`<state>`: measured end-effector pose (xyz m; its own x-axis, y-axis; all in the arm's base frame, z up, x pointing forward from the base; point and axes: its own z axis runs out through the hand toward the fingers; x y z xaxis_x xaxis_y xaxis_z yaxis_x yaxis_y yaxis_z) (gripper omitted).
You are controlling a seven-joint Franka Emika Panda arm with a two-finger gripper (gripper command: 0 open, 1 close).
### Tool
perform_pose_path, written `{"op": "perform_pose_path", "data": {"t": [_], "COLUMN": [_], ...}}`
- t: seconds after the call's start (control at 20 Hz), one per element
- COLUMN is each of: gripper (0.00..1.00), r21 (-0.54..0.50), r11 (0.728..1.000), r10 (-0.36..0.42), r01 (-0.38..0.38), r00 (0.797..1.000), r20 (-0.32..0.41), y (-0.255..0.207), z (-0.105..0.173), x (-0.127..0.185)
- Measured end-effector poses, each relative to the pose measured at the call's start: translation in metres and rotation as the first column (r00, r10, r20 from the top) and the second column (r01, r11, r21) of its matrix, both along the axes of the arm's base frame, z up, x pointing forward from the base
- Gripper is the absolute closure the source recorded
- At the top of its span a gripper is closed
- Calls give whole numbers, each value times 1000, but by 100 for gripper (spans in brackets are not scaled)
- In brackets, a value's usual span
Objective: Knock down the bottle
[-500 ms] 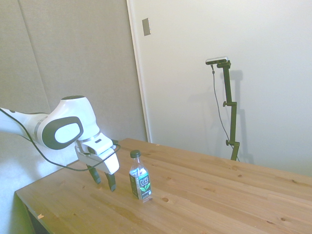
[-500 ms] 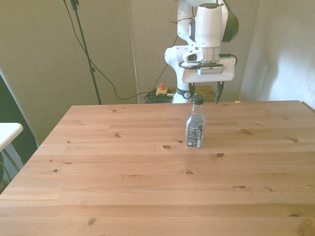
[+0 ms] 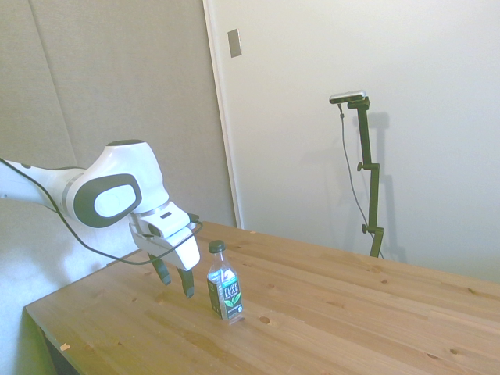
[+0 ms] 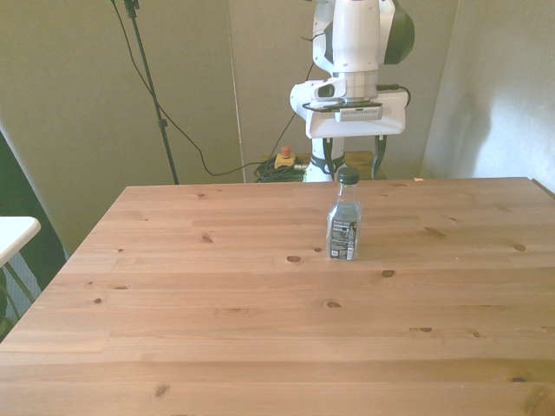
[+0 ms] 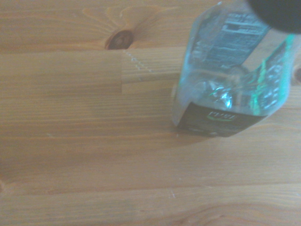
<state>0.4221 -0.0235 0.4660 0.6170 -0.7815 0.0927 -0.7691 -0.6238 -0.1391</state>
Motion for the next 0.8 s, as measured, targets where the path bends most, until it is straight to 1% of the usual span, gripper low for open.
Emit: {"op": "perform_pose_path", "data": {"t": [0.15, 0.4, 0.65, 0.8], "gripper": [100, 100, 100, 100], "r21": [11, 21, 13, 4], "r11": [998, 991, 980, 977], "r10": [-66, -136, -197, -213], "r01": [66, 135, 197, 213], "r00": [998, 990, 980, 977], "r20": [1, 28, 25, 18], "y": [-5, 0, 2, 2], "z": [16, 34, 35, 31], "x": [5, 19, 33, 41]}}
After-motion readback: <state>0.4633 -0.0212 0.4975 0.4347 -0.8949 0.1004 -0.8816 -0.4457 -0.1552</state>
